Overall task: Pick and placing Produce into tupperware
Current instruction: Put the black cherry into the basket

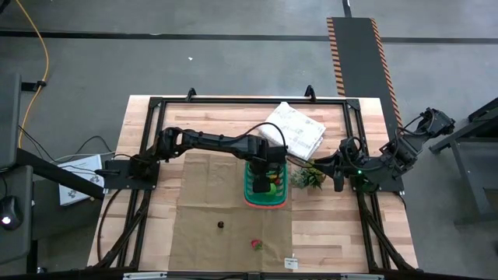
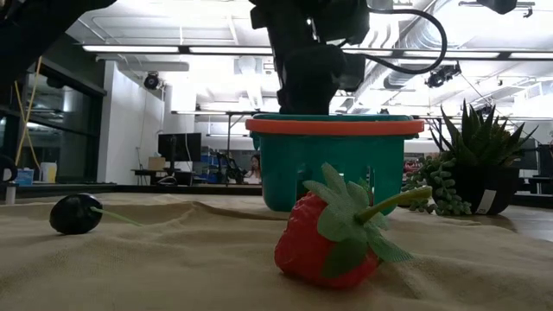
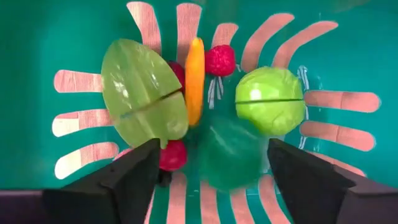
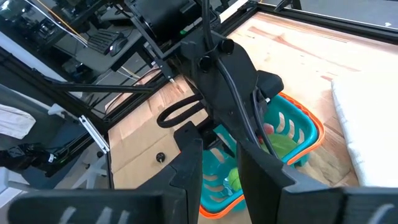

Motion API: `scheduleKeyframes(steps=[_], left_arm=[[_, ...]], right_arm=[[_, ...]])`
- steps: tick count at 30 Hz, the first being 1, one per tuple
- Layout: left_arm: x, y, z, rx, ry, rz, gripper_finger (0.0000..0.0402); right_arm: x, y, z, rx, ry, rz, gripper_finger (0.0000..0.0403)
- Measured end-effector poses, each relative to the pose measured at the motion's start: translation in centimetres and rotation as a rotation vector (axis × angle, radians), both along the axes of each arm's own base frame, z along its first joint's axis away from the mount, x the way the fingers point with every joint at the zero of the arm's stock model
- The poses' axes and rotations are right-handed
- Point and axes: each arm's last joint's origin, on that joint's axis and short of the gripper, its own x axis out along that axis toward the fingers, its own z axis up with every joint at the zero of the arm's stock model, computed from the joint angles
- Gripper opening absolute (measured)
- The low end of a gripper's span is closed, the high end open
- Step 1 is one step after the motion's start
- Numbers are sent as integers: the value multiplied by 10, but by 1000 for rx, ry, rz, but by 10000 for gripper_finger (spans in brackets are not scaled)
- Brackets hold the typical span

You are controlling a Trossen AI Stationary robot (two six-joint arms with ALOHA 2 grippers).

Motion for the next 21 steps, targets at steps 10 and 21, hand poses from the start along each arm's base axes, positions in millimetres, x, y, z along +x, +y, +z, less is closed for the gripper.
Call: scheduleKeyframes(steps=[10, 21], left_arm=[[0, 0, 0, 0, 1, 0, 321], [-1, 0, 0, -8, 13, -1, 289]], right_arm=[[0, 0, 0, -4, 5, 0, 89], [-3, -1, 7, 27, -18, 30, 89]])
